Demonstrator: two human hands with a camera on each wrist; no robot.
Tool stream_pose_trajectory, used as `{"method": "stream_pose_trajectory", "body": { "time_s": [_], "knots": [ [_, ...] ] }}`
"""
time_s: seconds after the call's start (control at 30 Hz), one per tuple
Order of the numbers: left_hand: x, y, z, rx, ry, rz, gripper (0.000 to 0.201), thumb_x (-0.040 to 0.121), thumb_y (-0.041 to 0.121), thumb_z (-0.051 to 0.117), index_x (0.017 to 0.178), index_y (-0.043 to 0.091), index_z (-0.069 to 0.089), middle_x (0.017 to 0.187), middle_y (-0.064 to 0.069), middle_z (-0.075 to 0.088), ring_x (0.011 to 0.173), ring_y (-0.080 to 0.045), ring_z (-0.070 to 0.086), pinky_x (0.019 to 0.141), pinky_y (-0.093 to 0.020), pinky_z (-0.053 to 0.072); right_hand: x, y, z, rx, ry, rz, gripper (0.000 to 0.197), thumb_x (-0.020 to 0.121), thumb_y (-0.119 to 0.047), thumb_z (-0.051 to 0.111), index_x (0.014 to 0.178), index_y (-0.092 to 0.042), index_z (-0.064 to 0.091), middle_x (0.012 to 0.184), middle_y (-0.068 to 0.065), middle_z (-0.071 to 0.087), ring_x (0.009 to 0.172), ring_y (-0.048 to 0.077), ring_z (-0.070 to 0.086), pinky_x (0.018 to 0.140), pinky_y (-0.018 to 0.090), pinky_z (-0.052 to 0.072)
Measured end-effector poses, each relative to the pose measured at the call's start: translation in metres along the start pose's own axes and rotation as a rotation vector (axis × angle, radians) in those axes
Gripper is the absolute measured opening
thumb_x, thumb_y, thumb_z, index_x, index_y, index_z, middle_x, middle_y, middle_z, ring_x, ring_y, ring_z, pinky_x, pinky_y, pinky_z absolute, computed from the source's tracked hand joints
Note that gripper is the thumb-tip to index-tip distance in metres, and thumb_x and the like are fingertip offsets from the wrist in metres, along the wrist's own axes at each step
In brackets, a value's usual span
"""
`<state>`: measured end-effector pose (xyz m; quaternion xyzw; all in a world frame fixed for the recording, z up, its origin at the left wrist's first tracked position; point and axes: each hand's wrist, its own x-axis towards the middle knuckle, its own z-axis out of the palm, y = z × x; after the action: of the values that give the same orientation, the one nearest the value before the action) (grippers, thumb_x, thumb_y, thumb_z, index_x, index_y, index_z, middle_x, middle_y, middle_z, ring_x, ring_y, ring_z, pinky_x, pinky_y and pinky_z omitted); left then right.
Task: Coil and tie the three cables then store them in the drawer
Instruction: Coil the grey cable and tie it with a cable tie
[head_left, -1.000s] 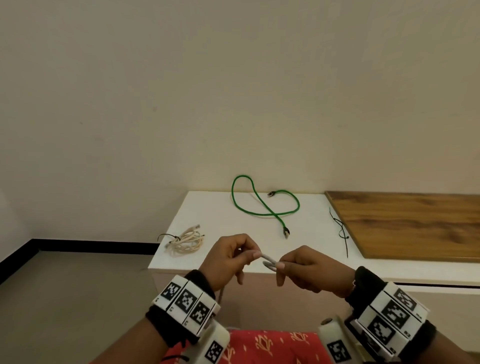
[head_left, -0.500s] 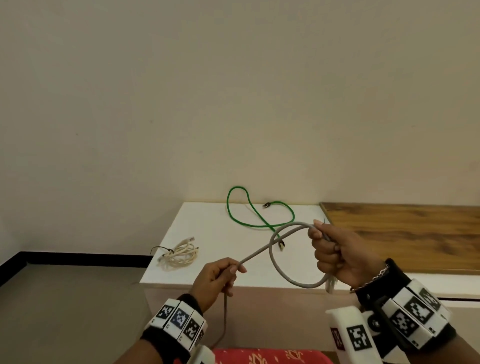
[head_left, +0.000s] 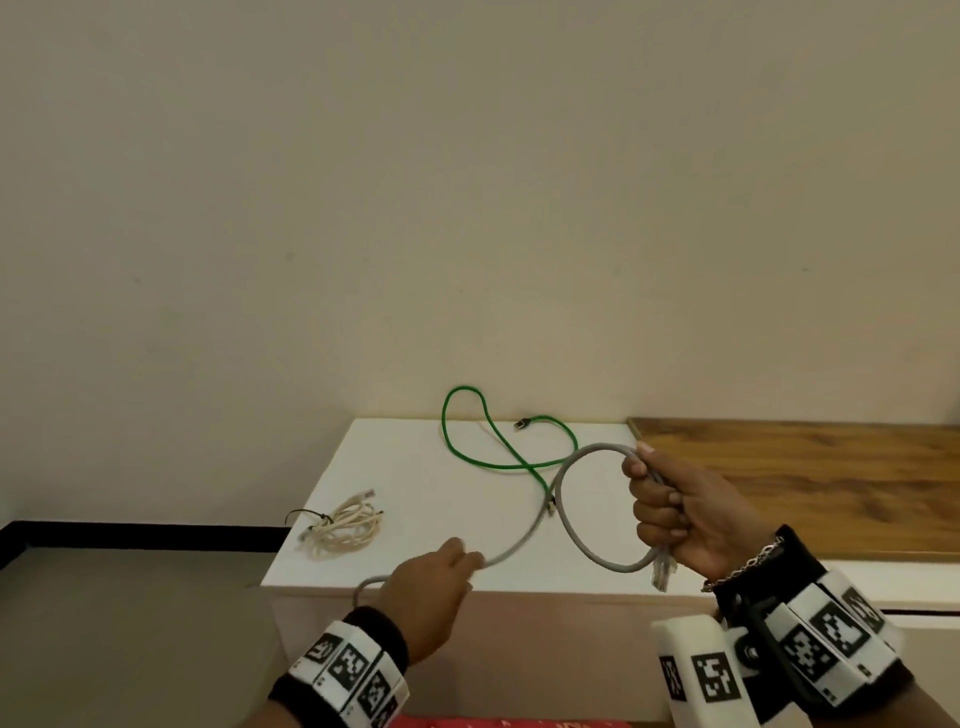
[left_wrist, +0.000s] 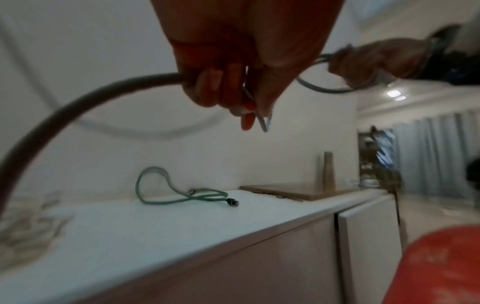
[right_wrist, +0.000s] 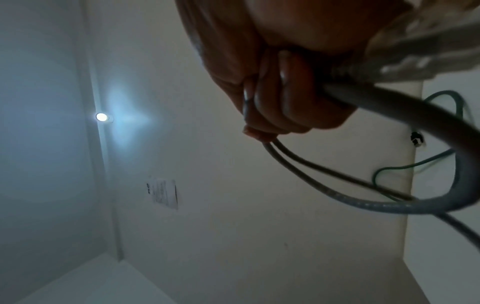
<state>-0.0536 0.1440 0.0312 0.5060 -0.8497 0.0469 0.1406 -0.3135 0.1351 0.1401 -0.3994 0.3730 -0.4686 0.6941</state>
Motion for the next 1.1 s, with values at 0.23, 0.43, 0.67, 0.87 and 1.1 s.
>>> {"method": "stream_pose_trajectory", "body": {
  "time_s": [0.23,0.43,0.67,0.87,1.1],
  "knots": [
    [0.006,0.033,-0.007,0.379,0.096,0.485,0.025,0.068,0.02,0.037,0.087,0.029,0.05,0.063,0.01,0.053,0.034,-0.007,0.044,0.034,-0.018,0.02,0.003,0.019,0.012,-0.04,-0.03,-0.007,0.036,0.097,-0.028,0.032,0.068,-0.012,0.045,0.038,-0.009,0.03,0.029,0.003,0.023,0.031,0.015,0.021],
    [0.012,0.056,-0.021,0.282,0.275,0.468,0.012,0.082,0.036,0.037,0.079,0.024,0.037,0.05,0.01,0.057,0.035,-0.004,0.049,0.031,-0.015,0.031,0.0,0.045,0.031,-0.444,-0.009,-0.085,0.035,0.097,-0.03,0.035,0.068,-0.014,0.049,0.05,-0.005,0.037,0.04,0.006,0.027,0.039,0.017,0.023],
    [0.013,0.056,-0.029,0.068,0.335,0.307,0.035,0.076,0.056,0.04,0.085,0.022,0.042,0.049,0.01,0.062,0.036,-0.003,0.054,0.032,-0.015,0.04,-0.002,0.073,0.046,-0.741,-0.102,-0.068,0.038,0.097,-0.031,0.033,0.073,-0.009,0.052,0.054,-0.002,0.051,0.051,0.012,0.049,0.051,0.019,0.043],
    [0.015,0.049,-0.05,-0.297,0.112,0.056,0.035,0.081,0.05,0.055,0.09,0.02,0.041,0.069,0.003,0.06,0.056,-0.011,0.05,0.055,-0.016,0.033,-0.005,0.077,0.05,-0.755,-0.168,0.039,0.046,0.097,-0.036,0.032,0.061,-0.014,0.049,0.039,-0.006,0.045,0.036,0.01,0.034,0.041,0.023,0.028],
    [0.019,0.011,-0.045,-0.718,0.092,0.036,0.026,0.087,0.022,0.058,0.074,0.037,0.041,0.063,0.011,0.053,0.056,-0.005,0.046,0.054,-0.011,0.036,-0.003,0.061,0.04,-0.655,-0.204,0.083,0.048,0.095,-0.042,0.031,0.071,-0.01,0.058,0.045,-0.005,0.033,0.036,0.007,0.024,0.035,0.017,0.023]
  ]
}}
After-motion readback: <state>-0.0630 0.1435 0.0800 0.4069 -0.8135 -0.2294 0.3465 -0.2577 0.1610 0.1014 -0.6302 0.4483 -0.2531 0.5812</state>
